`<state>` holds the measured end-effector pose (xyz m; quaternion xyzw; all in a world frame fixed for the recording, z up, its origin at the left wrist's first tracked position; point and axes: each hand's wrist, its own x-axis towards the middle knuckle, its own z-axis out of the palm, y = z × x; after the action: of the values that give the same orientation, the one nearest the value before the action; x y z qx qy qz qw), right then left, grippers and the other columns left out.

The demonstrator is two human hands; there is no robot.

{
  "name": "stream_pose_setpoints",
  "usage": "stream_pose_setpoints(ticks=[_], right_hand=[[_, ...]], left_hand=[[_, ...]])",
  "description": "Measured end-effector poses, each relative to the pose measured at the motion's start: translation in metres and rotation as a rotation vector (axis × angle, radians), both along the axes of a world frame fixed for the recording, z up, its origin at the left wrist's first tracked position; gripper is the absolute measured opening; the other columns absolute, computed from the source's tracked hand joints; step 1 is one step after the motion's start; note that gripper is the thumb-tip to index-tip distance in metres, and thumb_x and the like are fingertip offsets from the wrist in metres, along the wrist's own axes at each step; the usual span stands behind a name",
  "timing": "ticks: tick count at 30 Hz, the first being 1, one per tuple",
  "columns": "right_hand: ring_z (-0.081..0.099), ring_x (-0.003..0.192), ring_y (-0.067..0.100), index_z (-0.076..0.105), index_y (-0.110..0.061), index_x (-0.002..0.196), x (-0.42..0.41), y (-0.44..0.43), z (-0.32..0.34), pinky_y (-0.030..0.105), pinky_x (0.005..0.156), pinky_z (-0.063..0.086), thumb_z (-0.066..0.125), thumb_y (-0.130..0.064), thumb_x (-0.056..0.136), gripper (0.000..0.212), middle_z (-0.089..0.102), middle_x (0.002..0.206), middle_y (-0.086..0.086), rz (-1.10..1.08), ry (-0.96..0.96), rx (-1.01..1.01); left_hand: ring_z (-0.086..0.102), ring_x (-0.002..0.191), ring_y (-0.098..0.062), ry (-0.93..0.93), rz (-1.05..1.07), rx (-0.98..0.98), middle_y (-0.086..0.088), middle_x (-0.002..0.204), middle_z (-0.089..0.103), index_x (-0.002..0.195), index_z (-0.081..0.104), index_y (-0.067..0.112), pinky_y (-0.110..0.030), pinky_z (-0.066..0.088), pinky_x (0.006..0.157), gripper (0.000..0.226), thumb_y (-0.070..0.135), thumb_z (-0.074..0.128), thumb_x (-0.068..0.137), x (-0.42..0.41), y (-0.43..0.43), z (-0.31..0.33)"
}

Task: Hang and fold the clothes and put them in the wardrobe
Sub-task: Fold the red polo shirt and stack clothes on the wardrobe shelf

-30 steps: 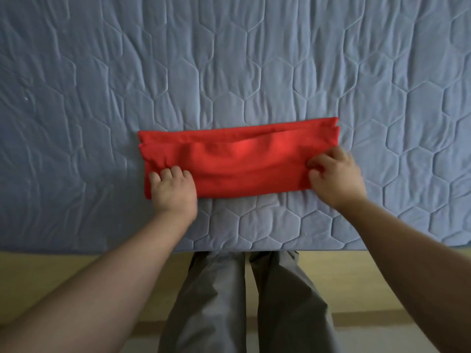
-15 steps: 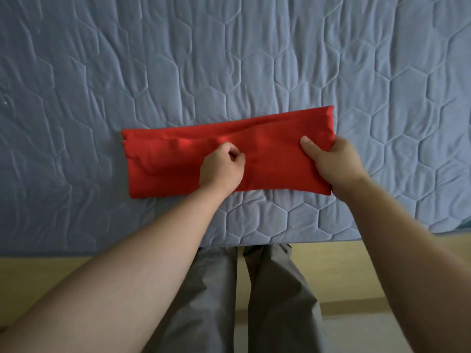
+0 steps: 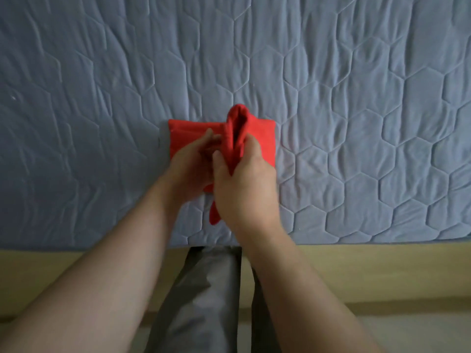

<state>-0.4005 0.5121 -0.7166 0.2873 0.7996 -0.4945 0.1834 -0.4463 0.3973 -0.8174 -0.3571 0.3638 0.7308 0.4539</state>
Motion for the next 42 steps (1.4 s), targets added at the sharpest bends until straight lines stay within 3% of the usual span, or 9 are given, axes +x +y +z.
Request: stream_pose_setpoints(ticks=[4,7,10,14,17,20,25,34,42], right_hand=[[0.060,0.108,0.040,0.032,-0.008,0.151,-0.023,-0.068,-0.040,0.042,0.083,0.044,0.047,-0.022,0.102,0.053,0.062,0.122,0.020,0.156,-0.067,-0.057],[0.053,0.120,0.040,0.019,-0.002,0.157,-0.035,-0.089,-0.068,0.039,0.095,0.041,0.047,-0.019,0.102,0.063,0.053,0.135,0.024,0.340,-0.204,-0.132],[0.056,0.119,0.039,0.048,-0.003,0.140,-0.036,-0.082,-0.077,0.037,0.096,0.041,0.049,-0.010,0.097,0.043,0.062,0.128,0.022,0.496,-0.147,-0.117],[0.058,0.105,0.025,0.061,-0.012,0.124,-0.018,-0.045,-0.080,0.041,0.093,0.045,0.056,-0.010,0.091,0.034,0.062,0.117,0.009,0.011,0.146,0.141],[0.055,0.116,0.028,0.052,-0.018,0.130,-0.002,-0.009,-0.097,0.045,0.100,0.044,0.067,-0.033,0.088,0.047,0.052,0.129,0.009,-0.209,-0.113,0.313],[0.061,0.113,0.024,0.054,-0.017,0.132,0.011,0.014,-0.118,0.044,0.103,0.048,0.067,-0.062,0.084,0.067,0.060,0.129,0.005,-0.358,-0.496,-0.019],[0.066,0.094,0.012,0.063,-0.014,0.124,0.023,0.028,-0.111,0.033,0.090,0.055,0.067,-0.075,0.077,0.077,0.069,0.105,-0.006,-0.329,-0.501,-0.226],[0.076,0.085,0.021,0.064,-0.020,0.096,0.038,0.010,0.109,0.043,0.077,0.063,0.080,-0.075,0.058,0.068,0.077,0.099,0.002,-0.168,-0.526,-0.446],[0.071,0.088,0.018,0.070,-0.016,0.099,0.018,-0.097,0.347,0.040,0.087,0.059,0.076,-0.065,0.075,0.055,0.075,0.094,0.001,0.419,-0.094,-0.281]], left_hand=[[0.051,0.072,-0.012,0.091,0.066,-0.511,-0.001,0.087,0.055,0.092,0.060,0.017,-0.021,0.044,0.061,0.030,0.030,0.037,0.106,-0.013,-0.077,-0.003],[0.060,0.067,-0.008,0.087,-0.023,-0.708,0.004,0.088,0.066,0.103,0.064,0.021,-0.022,0.044,0.055,0.046,0.051,0.030,0.106,-0.014,-0.102,-0.006],[0.069,0.076,-0.007,0.082,-0.182,-0.676,0.008,0.093,0.073,0.113,0.066,0.024,-0.022,0.049,0.060,0.064,0.071,0.025,0.098,-0.015,-0.098,-0.009],[0.068,0.108,-0.017,0.282,-0.428,-0.782,-0.003,0.123,0.069,0.133,0.055,0.016,-0.036,0.053,0.097,0.081,0.071,0.066,0.075,0.000,-0.075,-0.028],[0.058,0.113,-0.013,0.318,-0.479,-0.979,-0.002,0.132,0.058,0.135,0.042,0.010,-0.021,0.041,0.092,0.093,0.059,0.085,0.068,0.013,-0.059,-0.040],[0.059,0.114,-0.012,0.159,-0.478,-0.952,0.001,0.131,0.061,0.133,0.052,0.009,-0.022,0.041,0.091,0.094,0.075,0.073,0.069,0.013,-0.057,-0.046],[0.073,0.089,-0.012,0.198,-0.407,-0.784,0.002,0.100,0.077,0.096,0.075,0.020,-0.026,0.057,0.084,0.045,0.058,0.082,0.074,0.006,-0.064,-0.024],[0.075,0.080,-0.012,0.253,-0.064,-0.862,0.006,0.085,0.078,0.090,0.077,0.020,-0.027,0.057,0.076,0.027,0.037,0.088,0.073,0.062,-0.102,0.247],[0.076,0.080,-0.014,0.258,0.539,-0.912,-0.001,0.092,0.079,0.093,0.076,0.018,-0.027,0.058,0.070,0.018,0.025,0.084,0.079,0.163,-0.187,0.495]])
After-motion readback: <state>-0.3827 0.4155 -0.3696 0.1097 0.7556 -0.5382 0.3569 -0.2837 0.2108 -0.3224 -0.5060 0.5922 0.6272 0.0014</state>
